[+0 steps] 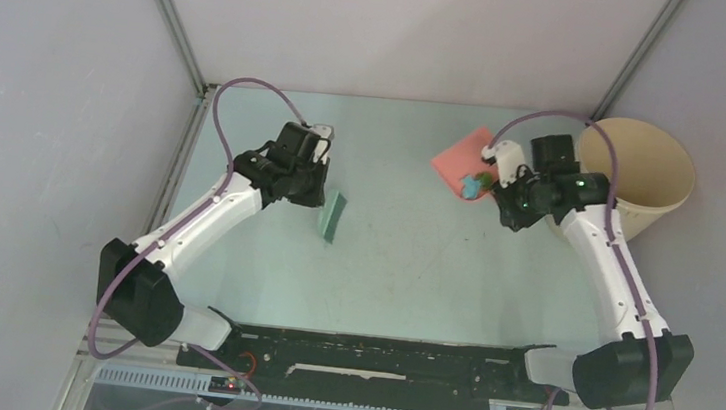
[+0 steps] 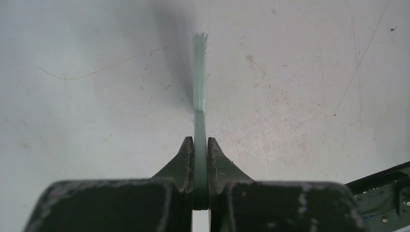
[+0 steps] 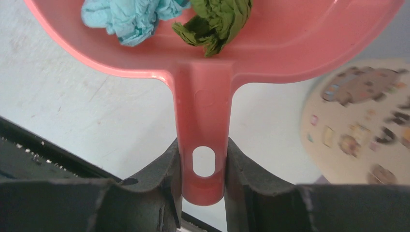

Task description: Sweep away the paper scraps from the table

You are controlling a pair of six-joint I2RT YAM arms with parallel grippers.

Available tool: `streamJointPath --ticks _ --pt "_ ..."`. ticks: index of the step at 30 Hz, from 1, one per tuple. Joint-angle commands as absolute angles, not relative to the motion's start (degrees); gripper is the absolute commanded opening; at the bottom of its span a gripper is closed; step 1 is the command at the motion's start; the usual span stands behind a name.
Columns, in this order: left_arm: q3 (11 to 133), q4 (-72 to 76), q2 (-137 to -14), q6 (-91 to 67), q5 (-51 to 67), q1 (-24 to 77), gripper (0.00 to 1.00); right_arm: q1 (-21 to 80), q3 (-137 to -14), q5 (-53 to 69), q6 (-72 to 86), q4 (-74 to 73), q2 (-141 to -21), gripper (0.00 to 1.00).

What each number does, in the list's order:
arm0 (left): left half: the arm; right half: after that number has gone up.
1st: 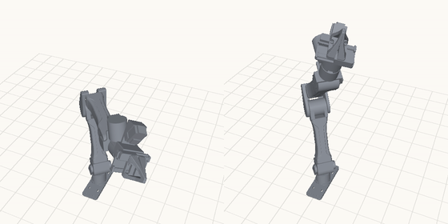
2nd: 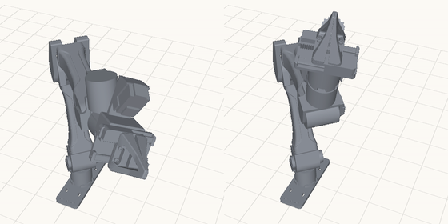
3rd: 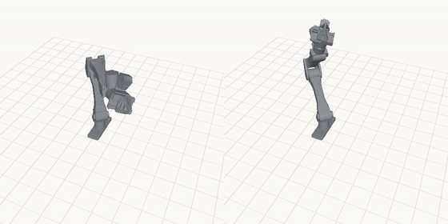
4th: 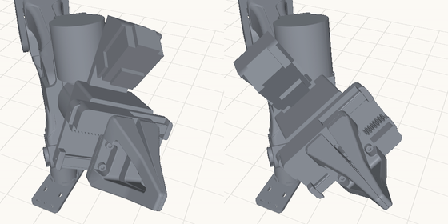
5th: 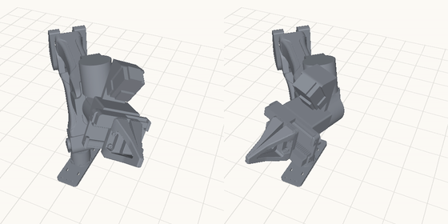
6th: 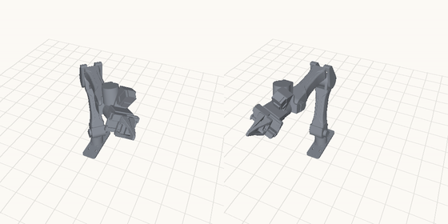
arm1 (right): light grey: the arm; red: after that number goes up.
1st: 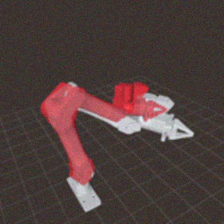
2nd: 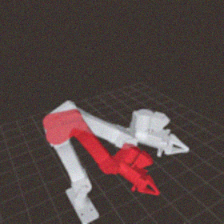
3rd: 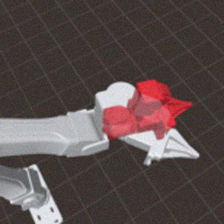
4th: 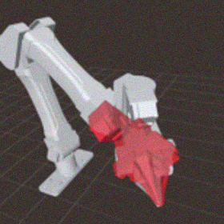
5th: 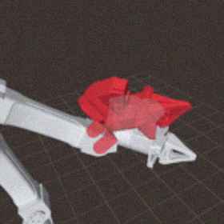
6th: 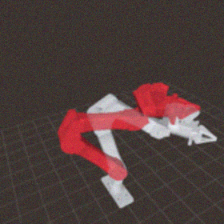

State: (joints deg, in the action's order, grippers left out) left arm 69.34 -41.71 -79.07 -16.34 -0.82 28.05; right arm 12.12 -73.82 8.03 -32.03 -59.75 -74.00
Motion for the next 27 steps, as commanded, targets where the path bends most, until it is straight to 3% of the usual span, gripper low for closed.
streamJointPath --ticks 1,15,27 --pt "71.98 -42.60 -79.90 -19.34 3.18 26.67 0.00 4.32 -80.30 8.58 -33.95 -63.38 -73.68 0.00" --pt "73.32 -44.65 -82.77 -22.79 9.40 23.55 0.00 -19.73 -96.68 7.28 -43.85 -68.73 -76.56 0.00" --pt "73.66 -46.32 -82.29 -23.77 11.94 22.76 0.00 -27.33 -104.92 -14.88 -59.09 -60.07 -84.43 0.00"
